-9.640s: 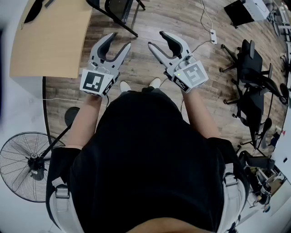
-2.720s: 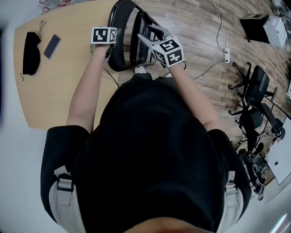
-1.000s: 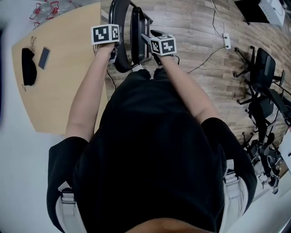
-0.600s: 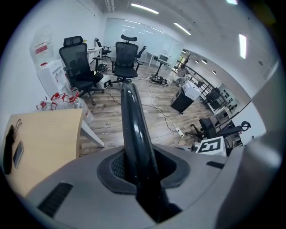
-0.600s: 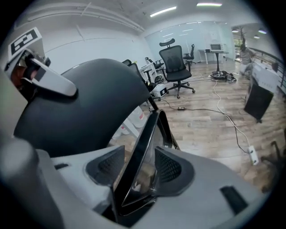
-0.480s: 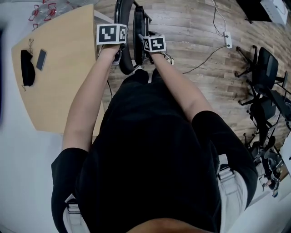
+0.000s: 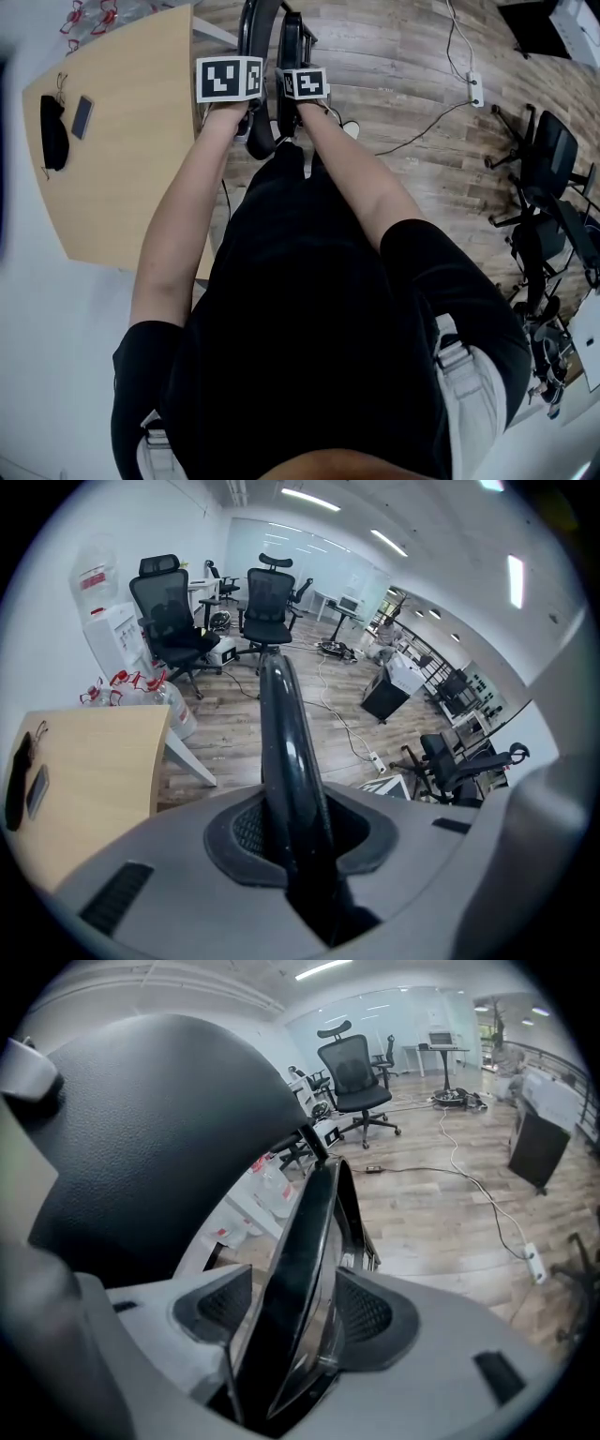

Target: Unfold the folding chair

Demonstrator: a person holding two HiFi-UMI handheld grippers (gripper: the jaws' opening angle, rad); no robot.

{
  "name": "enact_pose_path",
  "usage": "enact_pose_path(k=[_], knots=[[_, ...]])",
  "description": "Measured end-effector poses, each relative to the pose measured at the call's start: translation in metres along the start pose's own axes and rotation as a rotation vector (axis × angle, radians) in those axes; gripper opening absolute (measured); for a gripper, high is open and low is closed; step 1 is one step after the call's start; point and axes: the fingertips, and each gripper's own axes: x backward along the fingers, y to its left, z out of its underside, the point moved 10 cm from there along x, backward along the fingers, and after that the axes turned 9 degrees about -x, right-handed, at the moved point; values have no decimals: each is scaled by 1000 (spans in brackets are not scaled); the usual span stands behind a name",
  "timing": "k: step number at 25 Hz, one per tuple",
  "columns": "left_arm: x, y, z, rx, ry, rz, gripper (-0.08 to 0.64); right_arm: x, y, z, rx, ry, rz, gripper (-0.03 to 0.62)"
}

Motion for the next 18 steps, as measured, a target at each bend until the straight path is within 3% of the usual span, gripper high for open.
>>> enact_pose_path(k=[11, 15, 18], knots=[[-1, -2, 0, 27, -13, 17, 77, -22, 0, 1, -98, 17, 72, 261], [-1, -2, 0, 42, -19, 22, 77, -14, 6, -3, -53, 21, 95, 193], [-1, -2, 0, 28, -12, 23, 77, -16, 3, 0, -70, 22, 89, 186]])
